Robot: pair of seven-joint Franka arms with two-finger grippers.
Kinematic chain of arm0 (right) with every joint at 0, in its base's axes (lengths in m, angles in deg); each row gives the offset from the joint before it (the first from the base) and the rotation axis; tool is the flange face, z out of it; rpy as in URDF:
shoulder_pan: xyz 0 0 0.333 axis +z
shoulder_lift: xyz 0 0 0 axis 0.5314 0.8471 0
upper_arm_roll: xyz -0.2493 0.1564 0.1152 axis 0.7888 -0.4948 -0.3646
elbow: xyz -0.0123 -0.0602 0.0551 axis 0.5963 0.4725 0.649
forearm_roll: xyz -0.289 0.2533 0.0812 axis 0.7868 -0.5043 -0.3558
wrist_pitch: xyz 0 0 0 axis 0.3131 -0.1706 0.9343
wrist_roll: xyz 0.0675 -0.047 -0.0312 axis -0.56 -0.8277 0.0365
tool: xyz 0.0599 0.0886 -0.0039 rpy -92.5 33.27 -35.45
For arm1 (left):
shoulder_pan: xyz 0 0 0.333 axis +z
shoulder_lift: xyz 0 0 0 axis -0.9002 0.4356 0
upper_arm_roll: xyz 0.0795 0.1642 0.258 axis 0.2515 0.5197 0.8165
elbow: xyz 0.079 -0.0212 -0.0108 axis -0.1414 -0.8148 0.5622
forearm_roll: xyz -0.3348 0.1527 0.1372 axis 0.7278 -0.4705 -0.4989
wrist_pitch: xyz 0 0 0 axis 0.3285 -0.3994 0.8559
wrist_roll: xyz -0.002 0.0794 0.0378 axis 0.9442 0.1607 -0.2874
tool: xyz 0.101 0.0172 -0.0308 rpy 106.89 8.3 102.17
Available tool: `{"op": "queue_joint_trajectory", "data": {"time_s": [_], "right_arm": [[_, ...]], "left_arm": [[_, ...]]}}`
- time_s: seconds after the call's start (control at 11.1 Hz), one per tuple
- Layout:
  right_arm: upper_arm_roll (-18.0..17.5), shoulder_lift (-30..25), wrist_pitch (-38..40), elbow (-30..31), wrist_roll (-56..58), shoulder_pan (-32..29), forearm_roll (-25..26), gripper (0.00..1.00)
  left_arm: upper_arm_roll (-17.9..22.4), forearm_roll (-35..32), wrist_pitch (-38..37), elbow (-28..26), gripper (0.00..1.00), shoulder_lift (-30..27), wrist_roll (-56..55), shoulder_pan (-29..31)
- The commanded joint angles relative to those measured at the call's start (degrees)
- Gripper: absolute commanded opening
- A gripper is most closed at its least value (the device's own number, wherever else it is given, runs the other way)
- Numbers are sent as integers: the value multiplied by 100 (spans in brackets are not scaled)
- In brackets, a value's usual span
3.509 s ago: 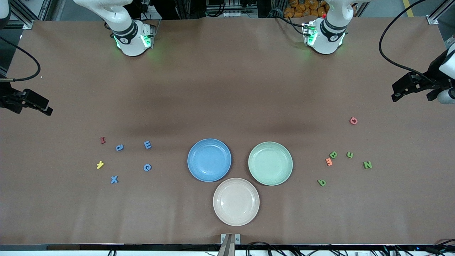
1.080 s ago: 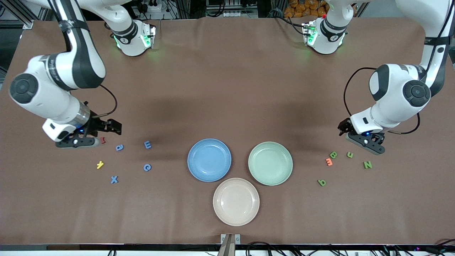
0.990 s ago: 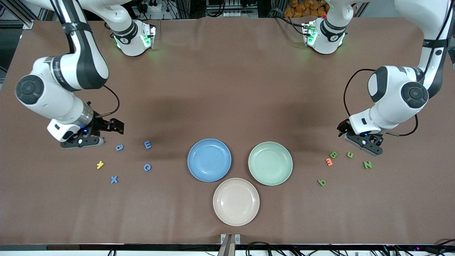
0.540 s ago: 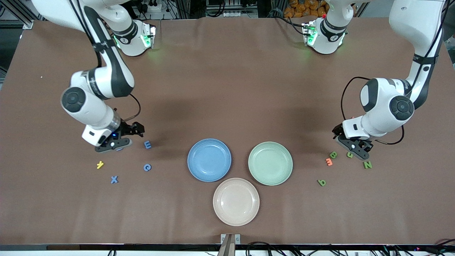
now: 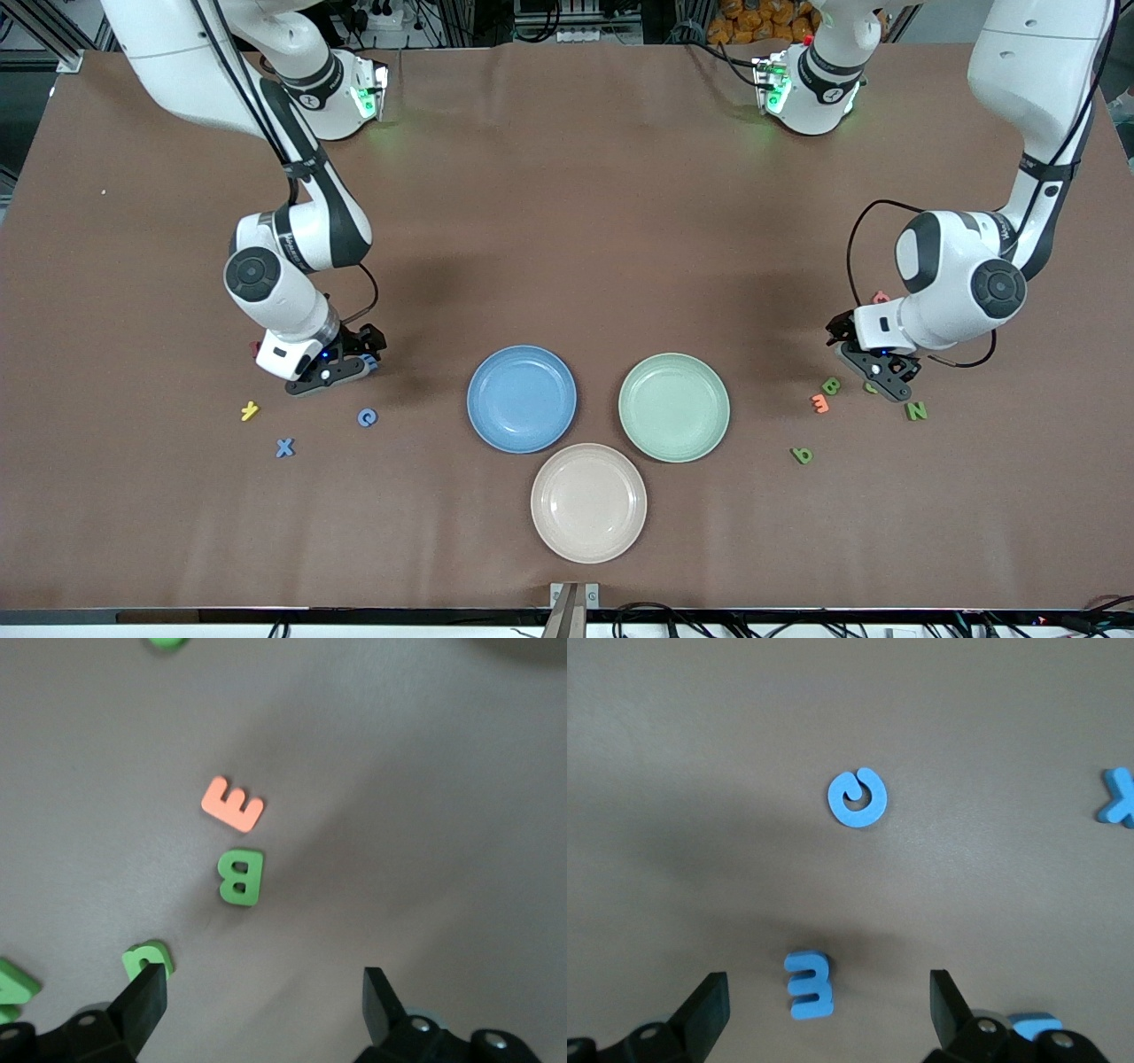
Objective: Sort letters by color into matching plates
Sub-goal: 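Grasp blue 3 with the right gripper while the left gripper grasps green B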
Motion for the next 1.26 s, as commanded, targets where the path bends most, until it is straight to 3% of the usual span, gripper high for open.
{"op": "queue_joint_trajectory", "data": {"time_s": [0.0, 0.54, 0.9, 1.17], "right_arm": [[5, 124, -196, 105, 35, 52, 295, 100], [14, 194, -645, 492, 17, 52, 577, 100], [5, 308, -820, 466, -27, 52, 577, 88], [5, 387, -908, 457, -36, 70, 568, 85]], "left_arm": [[-26, 687, 77, 276, 92, 405, 770, 145], [-35, 548, 68, 548, 88, 616, 700, -48], [-17, 30, 86, 628, 82, 731, 613, -84], [-17, -716, 156, 628, 80, 731, 17, -137]]}}
